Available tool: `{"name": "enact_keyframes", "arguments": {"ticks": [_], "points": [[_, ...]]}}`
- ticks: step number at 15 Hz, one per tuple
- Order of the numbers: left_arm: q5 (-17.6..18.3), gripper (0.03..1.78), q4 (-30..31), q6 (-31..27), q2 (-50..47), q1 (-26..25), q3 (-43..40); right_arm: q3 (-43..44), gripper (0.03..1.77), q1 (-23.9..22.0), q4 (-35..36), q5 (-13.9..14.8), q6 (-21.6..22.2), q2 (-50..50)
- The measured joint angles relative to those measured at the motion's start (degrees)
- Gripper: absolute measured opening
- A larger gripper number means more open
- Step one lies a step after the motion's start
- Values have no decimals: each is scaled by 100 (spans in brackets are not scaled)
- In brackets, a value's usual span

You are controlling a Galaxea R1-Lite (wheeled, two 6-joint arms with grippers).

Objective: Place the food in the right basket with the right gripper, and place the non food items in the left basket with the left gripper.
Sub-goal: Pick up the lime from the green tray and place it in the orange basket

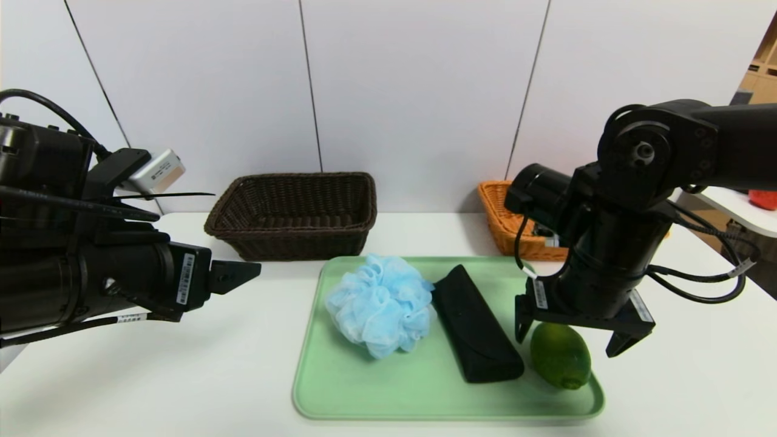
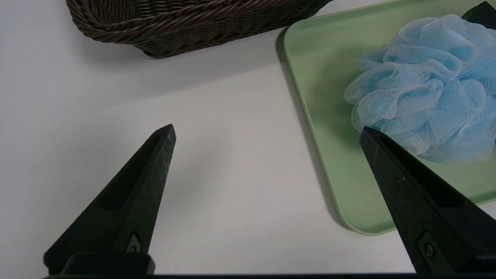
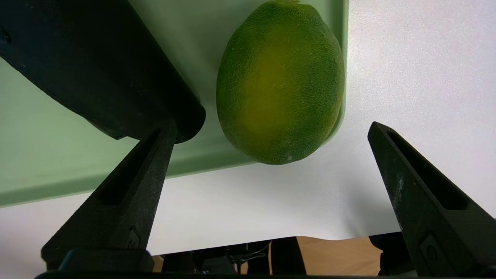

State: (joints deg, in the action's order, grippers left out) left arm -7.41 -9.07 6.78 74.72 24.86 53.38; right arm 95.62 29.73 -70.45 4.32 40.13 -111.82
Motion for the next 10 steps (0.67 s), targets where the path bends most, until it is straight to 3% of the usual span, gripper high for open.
{"name": "enact_keyframes", "arguments": {"ticks": [10], "points": [[17,169,6,13,15,2,-9,13,170,-94,5,0,22,-315]]}}
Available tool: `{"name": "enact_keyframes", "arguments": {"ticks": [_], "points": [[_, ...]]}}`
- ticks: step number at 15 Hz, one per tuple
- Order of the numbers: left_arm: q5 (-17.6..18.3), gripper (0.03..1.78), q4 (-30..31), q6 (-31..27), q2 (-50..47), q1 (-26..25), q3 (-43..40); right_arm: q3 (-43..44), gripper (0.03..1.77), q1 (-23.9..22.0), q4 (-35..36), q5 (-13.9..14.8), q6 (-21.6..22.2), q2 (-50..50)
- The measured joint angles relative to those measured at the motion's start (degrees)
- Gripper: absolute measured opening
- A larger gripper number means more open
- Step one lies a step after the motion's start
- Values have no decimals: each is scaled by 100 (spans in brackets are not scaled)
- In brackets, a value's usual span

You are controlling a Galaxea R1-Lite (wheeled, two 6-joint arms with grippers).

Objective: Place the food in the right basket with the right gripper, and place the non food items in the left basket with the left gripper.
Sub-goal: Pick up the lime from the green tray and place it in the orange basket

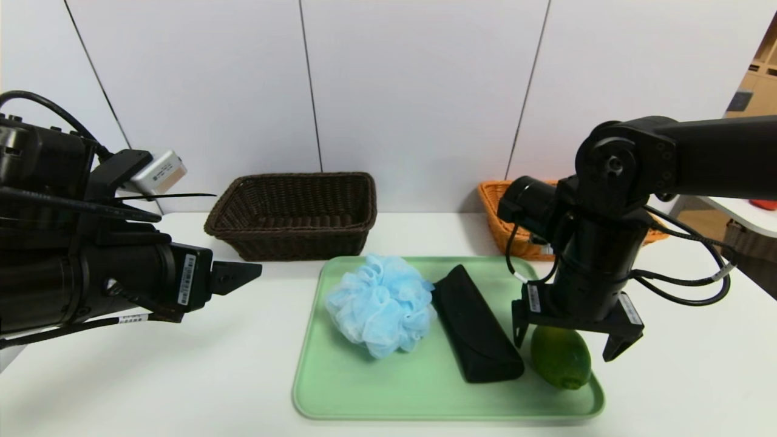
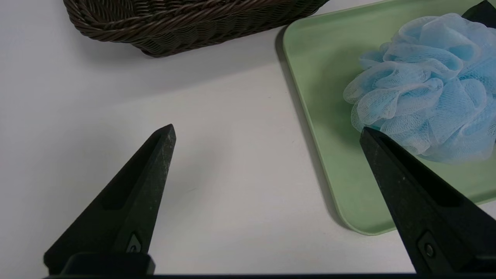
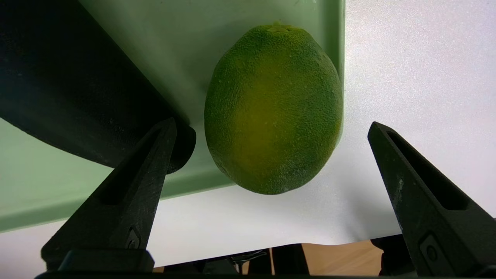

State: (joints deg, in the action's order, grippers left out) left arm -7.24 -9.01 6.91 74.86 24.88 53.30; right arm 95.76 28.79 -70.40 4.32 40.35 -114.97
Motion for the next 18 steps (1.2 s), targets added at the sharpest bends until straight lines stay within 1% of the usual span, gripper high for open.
{"name": "enact_keyframes", "arguments": {"ticks": [5,9,18], "points": [[7,169,2,9,13,0,-5,35,170,0,4,1,7,-149],[9,169,182,-5,11,0,6,79,170,11,6,-2,0,-240],[0,169,184,-5,0,-2,1,83,170,-16,-5,-2,-15,-308]]}}
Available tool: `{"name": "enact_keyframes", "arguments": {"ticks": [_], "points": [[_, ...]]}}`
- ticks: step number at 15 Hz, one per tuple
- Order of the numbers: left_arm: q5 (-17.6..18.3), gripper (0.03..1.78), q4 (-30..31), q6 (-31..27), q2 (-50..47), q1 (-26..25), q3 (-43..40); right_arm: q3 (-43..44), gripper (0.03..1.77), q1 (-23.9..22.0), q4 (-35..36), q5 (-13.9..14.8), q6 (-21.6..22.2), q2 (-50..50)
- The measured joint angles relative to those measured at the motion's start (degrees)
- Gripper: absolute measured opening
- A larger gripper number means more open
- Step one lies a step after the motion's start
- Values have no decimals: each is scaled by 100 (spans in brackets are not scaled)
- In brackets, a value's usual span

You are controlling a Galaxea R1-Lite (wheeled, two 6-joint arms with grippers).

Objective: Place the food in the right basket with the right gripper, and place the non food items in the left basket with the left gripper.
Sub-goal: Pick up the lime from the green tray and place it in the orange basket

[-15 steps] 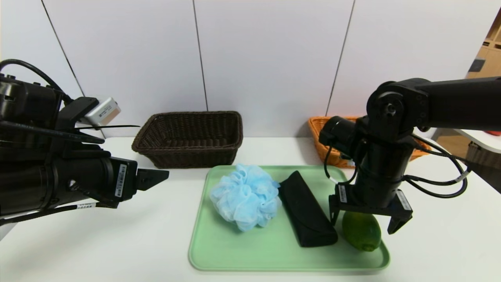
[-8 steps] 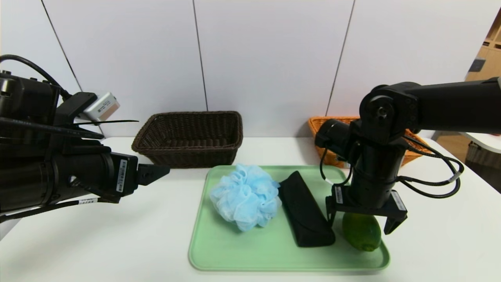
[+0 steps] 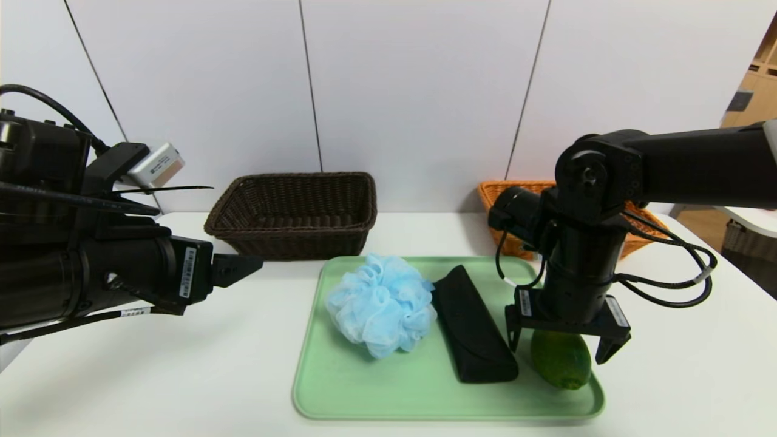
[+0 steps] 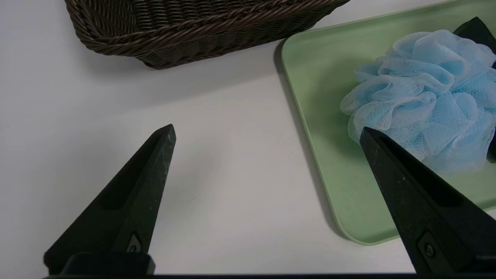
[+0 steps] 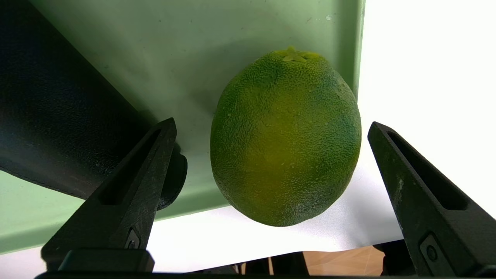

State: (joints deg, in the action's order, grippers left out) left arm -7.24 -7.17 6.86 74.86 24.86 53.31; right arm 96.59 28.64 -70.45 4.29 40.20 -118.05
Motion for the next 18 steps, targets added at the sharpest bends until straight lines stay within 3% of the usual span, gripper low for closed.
{"name": "enact_keyframes", "arguments": {"ticks": [2,5,7,18], "points": [[2,169,1,2,2,0,-1,-9,170,-6,0,0,-11,5],[2,169,1,0,2,2,-1,-9,120,5,-6,9,-46,20],[0,169,0,0,-2,2,-1,-15,105,2,-22,6,-40,24],[2,169,0,11,-28,-9,-23,62,101,300,-293,4,-96,279]]}}
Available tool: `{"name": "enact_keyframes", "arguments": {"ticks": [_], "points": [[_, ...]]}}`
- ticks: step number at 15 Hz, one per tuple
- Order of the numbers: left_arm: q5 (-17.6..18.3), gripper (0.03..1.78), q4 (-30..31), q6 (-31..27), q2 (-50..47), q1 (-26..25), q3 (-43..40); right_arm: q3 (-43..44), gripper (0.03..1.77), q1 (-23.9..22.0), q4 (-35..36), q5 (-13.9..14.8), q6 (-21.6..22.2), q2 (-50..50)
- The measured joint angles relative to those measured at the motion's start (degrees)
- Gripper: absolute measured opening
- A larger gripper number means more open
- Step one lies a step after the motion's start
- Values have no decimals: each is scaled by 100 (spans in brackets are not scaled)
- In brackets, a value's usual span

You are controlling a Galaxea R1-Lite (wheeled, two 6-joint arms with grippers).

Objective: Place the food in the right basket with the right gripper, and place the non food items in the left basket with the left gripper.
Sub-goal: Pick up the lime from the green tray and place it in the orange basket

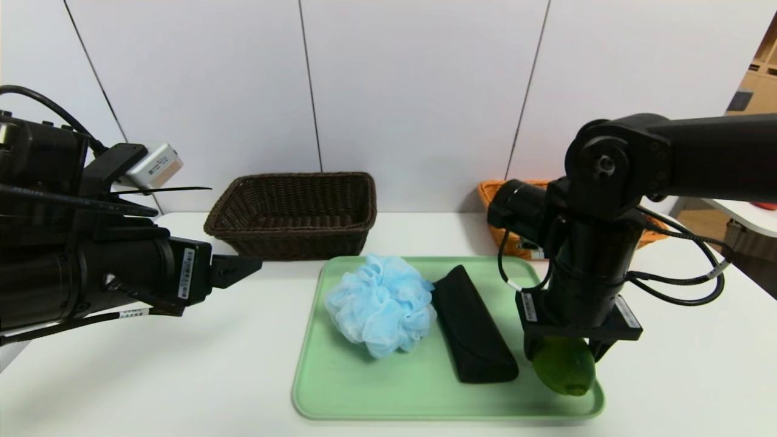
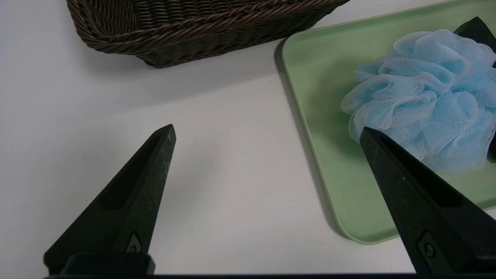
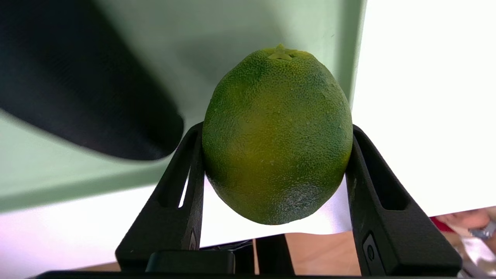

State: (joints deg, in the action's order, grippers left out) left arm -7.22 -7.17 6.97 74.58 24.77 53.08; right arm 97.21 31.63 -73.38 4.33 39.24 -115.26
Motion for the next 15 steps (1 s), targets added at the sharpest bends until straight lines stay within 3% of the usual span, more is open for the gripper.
{"name": "enact_keyframes", "arguments": {"ticks": [4,7,8,11,15], "points": [[-2,169,-7,-1,2,4,-20,996,101,328,2,160,37,272],[-6,169,-10,0,-20,4,-77,1456,101,369,563,1003,-160,410],[-5,169,-10,0,-27,4,-112,1490,101,295,863,1174,-258,462],[-11,169,-2,10,-39,2,-212,1517,101,-101,1715,1251,-295,560],[-11,169,-5,10,-99,2,-341,1517,101,-1058,2881,1251,-339,556]]}}
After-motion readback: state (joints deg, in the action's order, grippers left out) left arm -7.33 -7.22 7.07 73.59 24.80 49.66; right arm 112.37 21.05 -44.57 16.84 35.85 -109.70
